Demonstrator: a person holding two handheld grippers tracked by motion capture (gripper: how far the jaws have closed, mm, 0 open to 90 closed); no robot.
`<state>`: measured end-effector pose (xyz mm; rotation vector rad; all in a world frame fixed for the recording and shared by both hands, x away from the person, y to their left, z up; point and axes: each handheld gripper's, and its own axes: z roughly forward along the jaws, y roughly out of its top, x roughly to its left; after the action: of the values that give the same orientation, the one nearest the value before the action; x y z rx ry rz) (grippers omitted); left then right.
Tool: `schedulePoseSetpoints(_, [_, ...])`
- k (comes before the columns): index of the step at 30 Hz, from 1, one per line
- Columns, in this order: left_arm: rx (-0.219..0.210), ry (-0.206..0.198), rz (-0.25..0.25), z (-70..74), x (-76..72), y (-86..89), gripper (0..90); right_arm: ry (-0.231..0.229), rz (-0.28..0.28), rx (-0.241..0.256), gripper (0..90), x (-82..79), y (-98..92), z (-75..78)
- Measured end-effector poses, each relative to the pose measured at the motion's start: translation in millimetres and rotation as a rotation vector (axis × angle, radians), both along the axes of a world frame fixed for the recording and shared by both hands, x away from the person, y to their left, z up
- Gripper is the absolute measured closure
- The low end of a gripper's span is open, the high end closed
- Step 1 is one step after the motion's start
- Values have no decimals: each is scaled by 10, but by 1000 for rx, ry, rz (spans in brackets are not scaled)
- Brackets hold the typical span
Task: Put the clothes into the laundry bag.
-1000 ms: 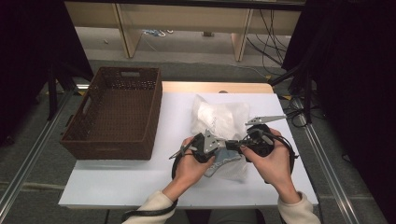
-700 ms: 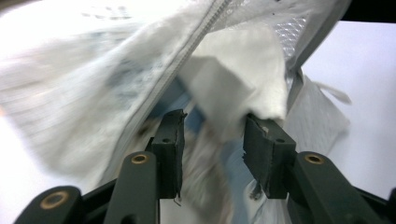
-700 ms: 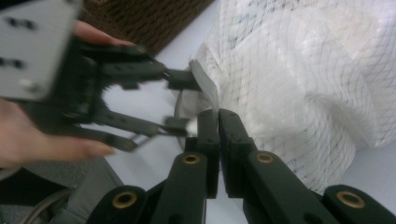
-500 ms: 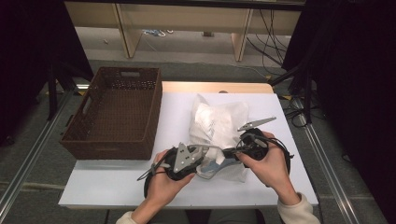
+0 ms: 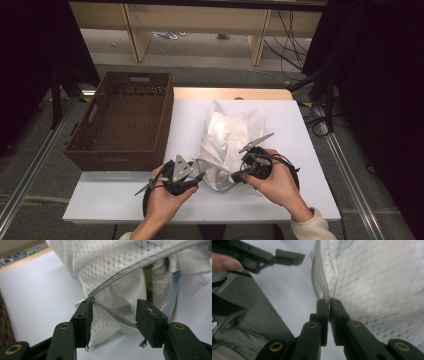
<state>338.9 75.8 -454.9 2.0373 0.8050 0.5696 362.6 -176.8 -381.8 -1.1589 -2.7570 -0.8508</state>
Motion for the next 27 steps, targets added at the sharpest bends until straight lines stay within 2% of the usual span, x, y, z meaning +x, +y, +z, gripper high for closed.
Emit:
schedulePoseSetpoints(1, [-22, 16, 9, -23, 5, -5, 469, 7, 14, -4, 856, 11, 12, -39])
schedulePoseSetpoints(2, [-12, 24, -3, -29, 27, 20, 467, 14, 15, -14, 852, 19, 17, -64])
schedulePoseSetpoints(3, [-34, 29, 6, -40, 35, 18, 465, 23, 11, -21, 840, 29, 25, -98])
schedulePoseSetpoints(6, [-20, 43, 10, -44, 56, 59, 457, 32, 12, -44, 802, 55, 39, -168])
schedulePoseSetpoints(7, [-33, 51, 12, -48, 63, 71, 455, 31, 15, -43, 781, 61, 46, -191])
schedulePoseSetpoints(8, [-18, 37, -4, -43, 85, 98, 454, 31, 19, -41, 749, 65, 54, -209])
schedulePoseSetpoints(9, [-34, 58, 14, -53, 79, 103, 451, 32, 19, -42, 734, 67, 58, -216])
schedulePoseSetpoints(11, [-36, 70, 8, -65, 96, 140, 452, 35, 19, -39, 681, 48, 67, -197])
schedulePoseSetpoints(13, [-18, 64, -9, -73, 125, 177, 457, 13, 44, -26, 616, 39, 64, -167])
schedulePoseSetpoints(14, [-26, 76, -8, -82, 131, 188, 459, -2, 47, -17, 604, 22, 57, -135])
schedulePoseSetpoints(15, [-8, 60, -24, -82, 150, 213, 462, -9, 55, -1, 587, 5, 47, -90])
schedulePoseSetpoints(16, [-5, 66, -21, -83, 147, 222, 469, -5, 34, 16, 575, -30, 40, -30])
schedulePoseSetpoints(17, [-2, 62, -12, -86, 139, 223, 477, -32, 33, 42, 559, -48, 11, 47])
schedulePoseSetpoints(19, [23, 47, -32, -80, 145, 241, 480, -54, 24, 76, 549, -73, -25, 133])
schedulePoseSetpoints(20, [11, 58, -31, -93, 137, 233, 490, -88, 17, 96, 549, -79, -55, 182])
schedulePoseSetpoints(24, [97, 64, -41, -125, 159, 238, 522, -130, -39, 137, 576, -76, -128, 244])
schedulePoseSetpoints(26, [63, 81, -37, -164, 170, 219, 524, -137, -48, 146, 587, -46, -159, 234])
schedulePoseSetpoints(27, [70, 83, -33, -169, 177, 219, 525, -133, -58, 151, 592, -34, -168, 224])
